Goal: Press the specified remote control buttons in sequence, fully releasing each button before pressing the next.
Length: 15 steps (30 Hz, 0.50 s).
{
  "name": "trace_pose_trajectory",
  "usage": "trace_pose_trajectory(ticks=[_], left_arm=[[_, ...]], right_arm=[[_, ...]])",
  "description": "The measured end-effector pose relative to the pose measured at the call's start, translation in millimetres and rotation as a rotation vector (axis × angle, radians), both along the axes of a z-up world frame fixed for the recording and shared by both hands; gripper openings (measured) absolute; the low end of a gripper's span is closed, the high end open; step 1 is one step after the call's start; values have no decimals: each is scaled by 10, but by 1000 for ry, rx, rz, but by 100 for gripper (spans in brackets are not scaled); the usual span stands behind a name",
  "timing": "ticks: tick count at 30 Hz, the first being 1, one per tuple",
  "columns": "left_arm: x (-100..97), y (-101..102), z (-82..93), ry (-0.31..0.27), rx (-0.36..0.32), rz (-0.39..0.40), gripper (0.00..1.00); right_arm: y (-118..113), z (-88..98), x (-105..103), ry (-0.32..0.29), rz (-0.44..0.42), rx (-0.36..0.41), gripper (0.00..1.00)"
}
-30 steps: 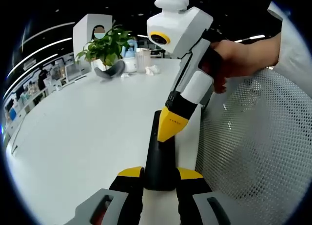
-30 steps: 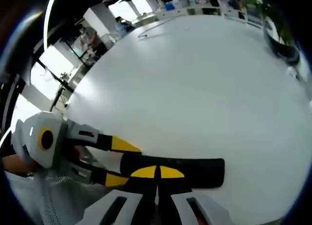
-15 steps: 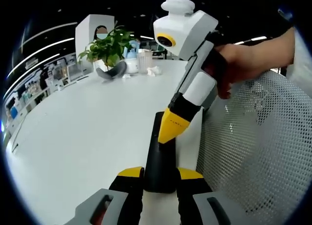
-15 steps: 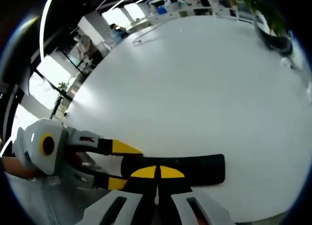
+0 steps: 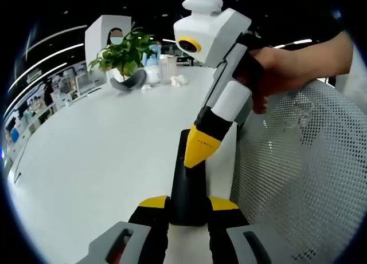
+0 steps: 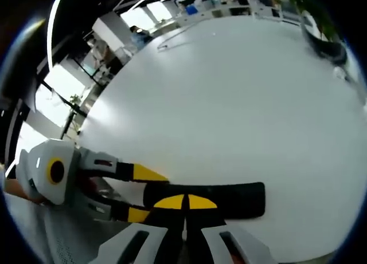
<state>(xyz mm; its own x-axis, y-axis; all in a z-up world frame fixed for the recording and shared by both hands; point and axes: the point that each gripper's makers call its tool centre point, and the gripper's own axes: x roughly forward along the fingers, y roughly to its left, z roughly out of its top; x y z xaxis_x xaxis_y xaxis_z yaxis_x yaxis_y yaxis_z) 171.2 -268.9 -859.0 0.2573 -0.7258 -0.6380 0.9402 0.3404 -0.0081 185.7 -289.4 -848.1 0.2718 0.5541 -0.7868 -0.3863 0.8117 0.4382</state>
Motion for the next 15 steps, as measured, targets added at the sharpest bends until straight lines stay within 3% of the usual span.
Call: trace_pose_trajectory(ticks=[7, 15], left_arm=[[-14, 10, 5, -2, -21, -11, 25], [-18, 5, 3, 0, -14, -33, 25]], right_arm=[[64, -3, -47, 3, 30, 1, 0], [71, -4, -60, -40, 81, -44, 0]])
